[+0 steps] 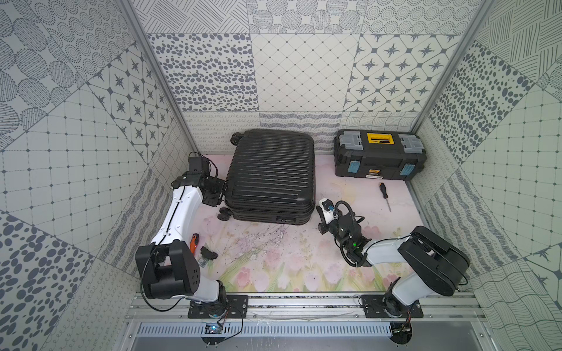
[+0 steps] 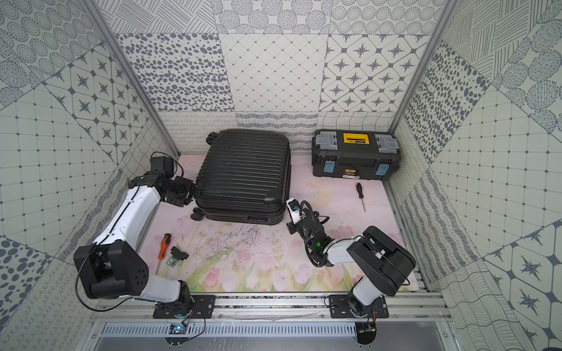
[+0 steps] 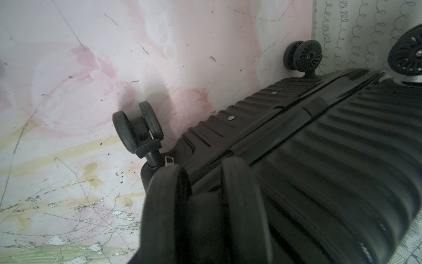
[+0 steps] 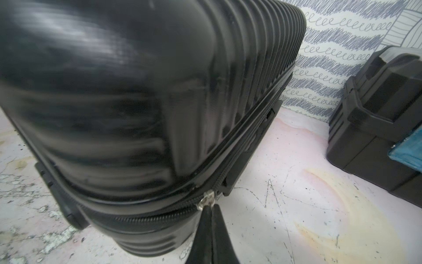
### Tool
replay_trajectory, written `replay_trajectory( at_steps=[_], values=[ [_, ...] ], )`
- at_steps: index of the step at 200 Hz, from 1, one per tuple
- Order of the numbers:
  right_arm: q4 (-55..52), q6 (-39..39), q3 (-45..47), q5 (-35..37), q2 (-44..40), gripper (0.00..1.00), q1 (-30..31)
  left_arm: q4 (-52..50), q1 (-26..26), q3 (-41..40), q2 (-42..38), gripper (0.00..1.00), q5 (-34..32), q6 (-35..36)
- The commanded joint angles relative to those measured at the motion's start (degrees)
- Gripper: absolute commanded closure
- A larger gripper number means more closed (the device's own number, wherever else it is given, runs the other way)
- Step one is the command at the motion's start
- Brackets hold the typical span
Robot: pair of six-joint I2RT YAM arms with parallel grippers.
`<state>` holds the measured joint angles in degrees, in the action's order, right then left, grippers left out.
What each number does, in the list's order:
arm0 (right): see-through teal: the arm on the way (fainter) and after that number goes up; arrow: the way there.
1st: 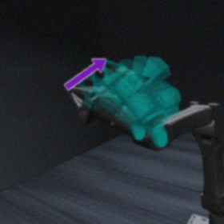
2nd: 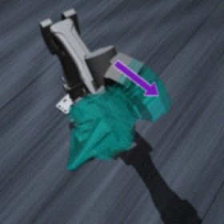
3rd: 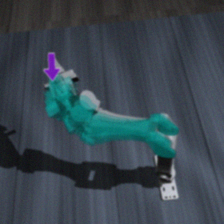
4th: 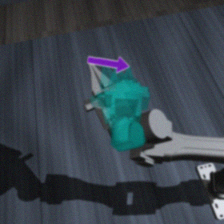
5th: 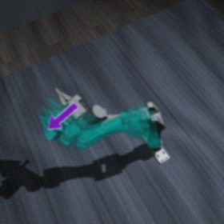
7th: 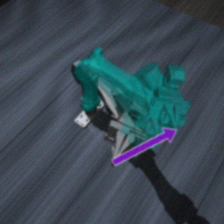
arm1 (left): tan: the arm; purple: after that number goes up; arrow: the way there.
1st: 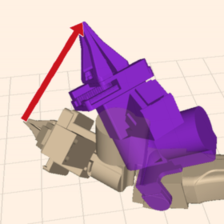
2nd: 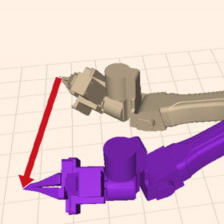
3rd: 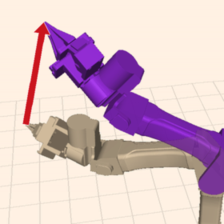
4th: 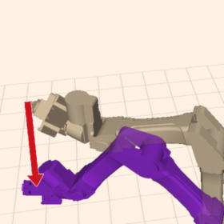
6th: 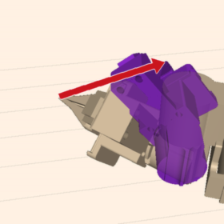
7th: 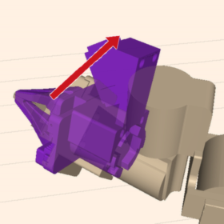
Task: Open the suitcase zippers
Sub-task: Unzip the zipper on the suitcase, then adjust the suitcase at the center of the board.
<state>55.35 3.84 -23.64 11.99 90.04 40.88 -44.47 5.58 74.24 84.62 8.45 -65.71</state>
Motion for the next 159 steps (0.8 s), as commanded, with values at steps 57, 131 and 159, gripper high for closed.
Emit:
replay_trajectory(
  at_steps=[57,131,159],
  values=[
    [-10.1,-7.0,-19.4,-11.4,11.2,1.0,-14.0,-4.1,-3.5,0.0,0.8,1.0,-5.9,13.5],
    [-20.0,-12.3,-28.7,-22.1,15.4,1.0,-15.8,-3.9,-5.7,1.8,2.5,1.0,-5.7,20.7],
    [-15.1,-10.3,-19.0,-22.3,10.6,1.0,-11.2,-2.9,-6.1,4.5,4.0,0.91,-4.6,23.7]
  ],
)
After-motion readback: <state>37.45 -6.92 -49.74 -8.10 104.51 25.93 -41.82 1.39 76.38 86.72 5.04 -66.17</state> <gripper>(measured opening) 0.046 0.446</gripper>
